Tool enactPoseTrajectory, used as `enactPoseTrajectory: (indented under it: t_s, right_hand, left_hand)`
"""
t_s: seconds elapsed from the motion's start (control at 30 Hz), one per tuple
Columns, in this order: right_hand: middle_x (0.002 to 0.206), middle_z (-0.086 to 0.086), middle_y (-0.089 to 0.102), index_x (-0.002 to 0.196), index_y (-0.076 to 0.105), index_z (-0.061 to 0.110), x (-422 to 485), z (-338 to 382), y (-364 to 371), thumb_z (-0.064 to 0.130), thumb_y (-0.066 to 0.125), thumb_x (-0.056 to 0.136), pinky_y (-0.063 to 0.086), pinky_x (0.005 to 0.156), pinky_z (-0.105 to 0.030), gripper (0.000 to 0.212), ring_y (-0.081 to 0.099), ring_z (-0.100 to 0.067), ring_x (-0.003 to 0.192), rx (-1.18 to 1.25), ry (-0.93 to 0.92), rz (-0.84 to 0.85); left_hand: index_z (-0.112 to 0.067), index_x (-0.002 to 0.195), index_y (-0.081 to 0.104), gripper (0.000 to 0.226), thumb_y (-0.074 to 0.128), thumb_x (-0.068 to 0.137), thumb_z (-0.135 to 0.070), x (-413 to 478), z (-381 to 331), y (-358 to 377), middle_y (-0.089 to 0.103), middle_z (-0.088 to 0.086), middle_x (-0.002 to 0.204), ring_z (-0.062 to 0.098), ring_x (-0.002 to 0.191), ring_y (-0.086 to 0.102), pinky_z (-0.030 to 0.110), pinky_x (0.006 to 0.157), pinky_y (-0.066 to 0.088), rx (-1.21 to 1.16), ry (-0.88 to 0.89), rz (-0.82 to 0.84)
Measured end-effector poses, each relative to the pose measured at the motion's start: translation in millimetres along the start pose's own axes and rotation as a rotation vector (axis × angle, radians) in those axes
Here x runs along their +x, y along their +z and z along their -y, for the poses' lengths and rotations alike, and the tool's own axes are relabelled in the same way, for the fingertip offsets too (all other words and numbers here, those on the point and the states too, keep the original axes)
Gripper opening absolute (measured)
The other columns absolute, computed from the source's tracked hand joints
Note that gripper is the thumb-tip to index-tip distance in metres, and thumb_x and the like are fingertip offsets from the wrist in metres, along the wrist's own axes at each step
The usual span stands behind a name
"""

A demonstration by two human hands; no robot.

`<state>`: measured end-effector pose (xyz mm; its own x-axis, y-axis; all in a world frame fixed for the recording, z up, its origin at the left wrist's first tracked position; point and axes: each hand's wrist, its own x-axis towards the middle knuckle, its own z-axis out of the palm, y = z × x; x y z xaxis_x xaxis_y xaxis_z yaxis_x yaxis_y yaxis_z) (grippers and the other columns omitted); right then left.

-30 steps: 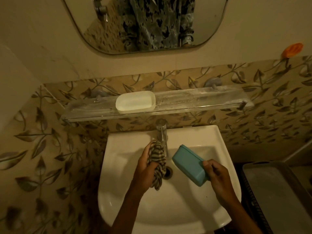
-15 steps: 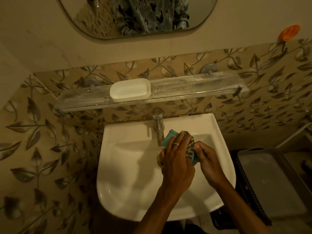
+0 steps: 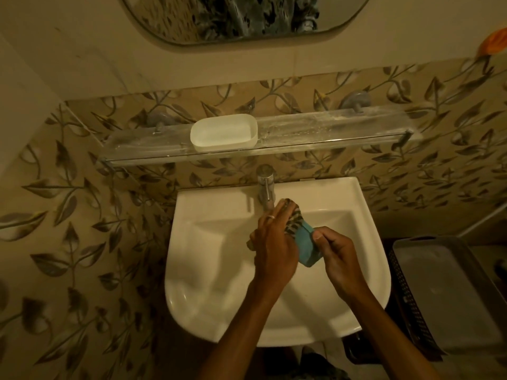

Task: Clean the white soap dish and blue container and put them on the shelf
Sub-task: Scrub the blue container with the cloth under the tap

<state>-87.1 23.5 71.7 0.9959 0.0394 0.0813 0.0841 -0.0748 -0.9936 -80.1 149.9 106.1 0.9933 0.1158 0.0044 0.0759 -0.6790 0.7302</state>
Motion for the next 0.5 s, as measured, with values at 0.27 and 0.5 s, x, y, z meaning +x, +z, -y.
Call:
enactPoseTrajectory:
  t_s: [0.27,0.5]
  right_hand:
    - [0.085,-0.003,0.069,0.093,0.069,0.008,-7.4,-3.1,-0.6,0.015,0.044,0.1,0.053,0.067,-0.028,0.027,0.065,-0.015,0.08,0.014,0.017,-0.031]
    - [0.075,0.0,0.062,0.082,0.063,0.003,-18.2,4.5,-8.3,0.03,0.046,0.095,0.042,0.059,-0.018,0.034,0.055,-0.006,0.07,0.016,-0.009,0.041]
  left_hand:
    - [-0.028,0.142,0.038,0.065,0.038,0.079,-0.011,-31.6,-12.4,5.6,0.033,-0.008,0.151,0.01,0.141,0.021,0.034,0.11,0.022,-0.09,0.118,0.007]
    - [-0.037,0.134,0.047,0.048,0.041,0.092,-0.015,34.2,12.8,-4.9,0.051,-0.003,0.137,0.022,0.123,0.05,0.044,0.101,0.042,-0.087,-0.132,0.014]
